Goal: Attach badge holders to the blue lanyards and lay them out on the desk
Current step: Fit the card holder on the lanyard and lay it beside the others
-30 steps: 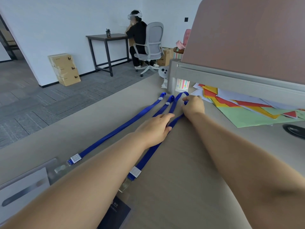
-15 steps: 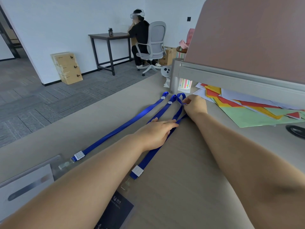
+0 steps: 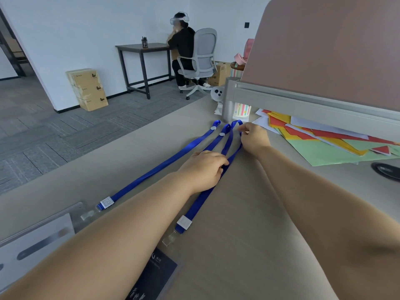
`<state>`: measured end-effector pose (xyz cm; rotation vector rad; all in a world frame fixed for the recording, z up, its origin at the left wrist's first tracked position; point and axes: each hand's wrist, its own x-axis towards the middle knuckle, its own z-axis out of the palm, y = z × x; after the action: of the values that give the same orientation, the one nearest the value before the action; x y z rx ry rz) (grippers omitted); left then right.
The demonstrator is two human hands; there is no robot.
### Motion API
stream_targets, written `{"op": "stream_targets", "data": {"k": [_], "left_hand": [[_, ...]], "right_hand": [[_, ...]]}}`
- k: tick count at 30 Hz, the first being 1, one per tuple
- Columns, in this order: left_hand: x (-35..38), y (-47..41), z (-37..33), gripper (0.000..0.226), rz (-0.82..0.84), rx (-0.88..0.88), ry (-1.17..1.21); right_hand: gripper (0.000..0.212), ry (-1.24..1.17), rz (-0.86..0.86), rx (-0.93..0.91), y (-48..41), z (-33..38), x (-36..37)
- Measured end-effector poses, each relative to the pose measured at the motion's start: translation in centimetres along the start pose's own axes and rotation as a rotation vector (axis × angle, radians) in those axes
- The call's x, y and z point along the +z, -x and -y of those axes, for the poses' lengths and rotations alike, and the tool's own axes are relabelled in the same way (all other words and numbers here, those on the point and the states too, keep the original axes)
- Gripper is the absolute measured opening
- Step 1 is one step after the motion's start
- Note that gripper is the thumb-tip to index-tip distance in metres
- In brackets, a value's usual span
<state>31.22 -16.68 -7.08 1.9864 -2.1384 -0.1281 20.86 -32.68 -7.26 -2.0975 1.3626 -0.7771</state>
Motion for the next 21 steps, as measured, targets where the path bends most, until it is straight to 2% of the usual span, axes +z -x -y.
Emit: {"op": "stream_targets", "data": {"k": [5, 7, 10, 14, 17, 21], "left_hand": [[-1.2, 0.6, -0.8, 0.033, -0.012, 0.003, -0.08], [-1.4, 1.4, -1.3, 0.031, -0.086, -0.037, -0.073], [-1.8, 3.4, -2.0, 0.022, -0.179, -0.125, -0.109], [-2.4, 6.4, -2.4, 0.019, -0.048, -0.176, -0.159], [-2.9, 8.3, -2.7, 0.02, 0.05, -0.244, -0.113], [-2.9, 9.9, -2.8, 0.023, 0.124, -0.325, -0.125]], "right_hand": [[0.03, -0.004, -0.019, -0.053, 1.8, -0.1, -0.9], [0.024, 0.053, -0.036, -0.127, 3.1, -0.2, -1.1], [0.024, 0.112, 0.086, -0.28, 5.8, -0.1, -1.2], [0.04, 0.273, 0.263, -0.431, 9.1, 1.1, -1.0], [0.039, 0.377, 0.361, -0.452, 10.5, 2.3, -0.6], [0.037, 0.439, 0.393, -0.43, 12.6, 3.6, -0.2]]}}
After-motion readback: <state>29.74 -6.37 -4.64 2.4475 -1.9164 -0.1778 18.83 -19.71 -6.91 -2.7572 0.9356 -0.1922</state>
